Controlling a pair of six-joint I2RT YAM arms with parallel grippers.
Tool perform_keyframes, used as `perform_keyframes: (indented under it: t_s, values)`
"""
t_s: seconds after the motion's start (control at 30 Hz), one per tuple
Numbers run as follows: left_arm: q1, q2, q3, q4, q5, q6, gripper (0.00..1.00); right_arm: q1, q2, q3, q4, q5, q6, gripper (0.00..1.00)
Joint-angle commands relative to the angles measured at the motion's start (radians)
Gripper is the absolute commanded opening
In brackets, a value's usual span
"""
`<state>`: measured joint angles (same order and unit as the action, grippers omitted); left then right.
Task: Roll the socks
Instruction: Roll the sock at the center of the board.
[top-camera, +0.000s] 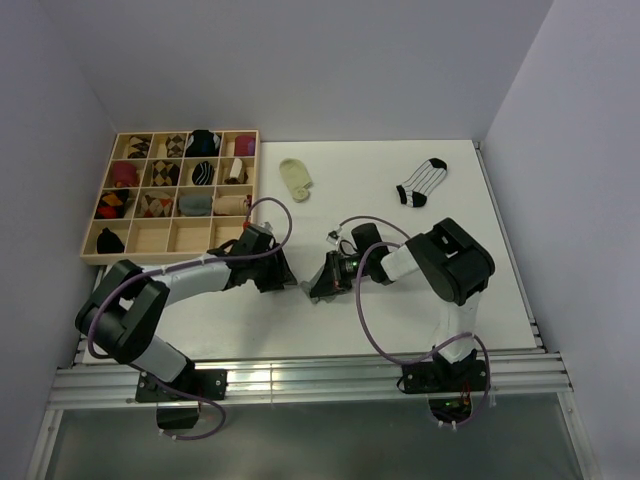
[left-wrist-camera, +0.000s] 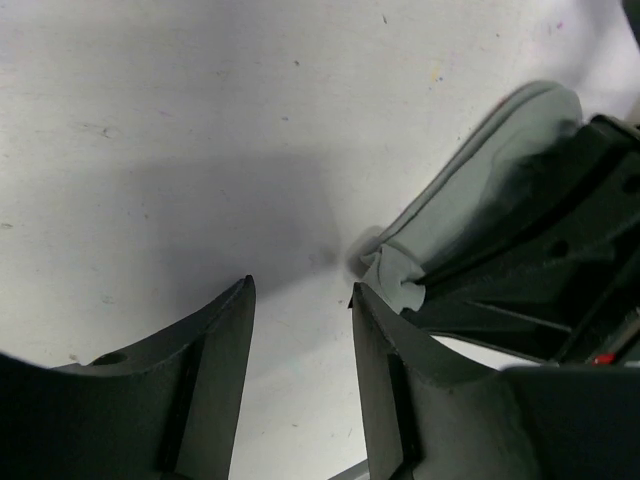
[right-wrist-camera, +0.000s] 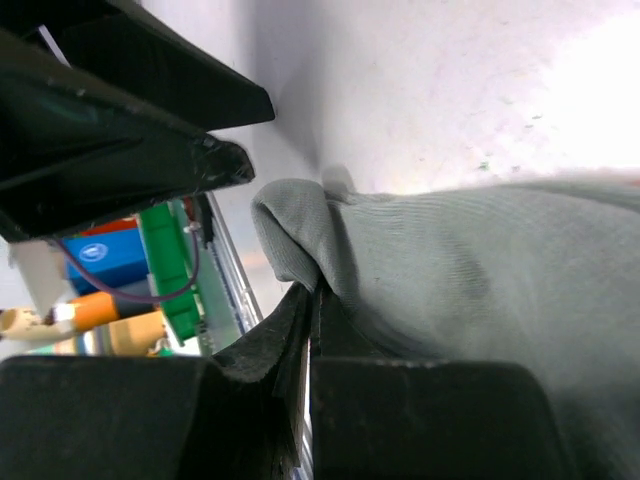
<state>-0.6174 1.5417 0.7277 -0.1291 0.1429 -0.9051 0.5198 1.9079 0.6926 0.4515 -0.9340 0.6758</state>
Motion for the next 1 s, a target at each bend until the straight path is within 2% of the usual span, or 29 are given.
perform_keyframes:
  t_s: [0.0, 0.1, 0.23, 0.43, 0.6, 0.73, 0.97]
  values:
    - [-0.013, -0.040, -0.013, 0.052, 0.026, 0.040, 0.50, -0.027, 0.042, -0.030, 0.113, -0.037, 0.057, 0.00]
    - [-0.030, -0.045, -0.013, 0.065, 0.027, 0.057, 0.53, -0.035, 0.040, -0.033, 0.121, -0.048, 0.067, 0.00]
    - [-0.033, -0.045, -0.005, 0.075, 0.009, 0.046, 0.58, -0.035, 0.019, -0.015, 0.049, -0.034, 0.004, 0.00]
    - [-0.035, -0.038, 0.059, 0.072, -0.017, 0.012, 0.64, -0.027, -0.055, 0.019, -0.140, 0.055, -0.151, 0.00]
    - [-0.035, 0.029, 0.136, 0.026, -0.026, 0.006, 0.64, -0.004, -0.133, 0.034, -0.229, 0.148, -0.223, 0.00]
    - [-0.035, 0.008, 0.122, 0.002, -0.084, -0.020, 0.63, 0.040, -0.204, 0.053, -0.303, 0.271, -0.300, 0.08]
    - [-0.012, -0.181, 0.061, -0.059, -0.232, -0.040, 0.64, 0.158, -0.320, 0.099, -0.430, 0.536, -0.377, 0.29]
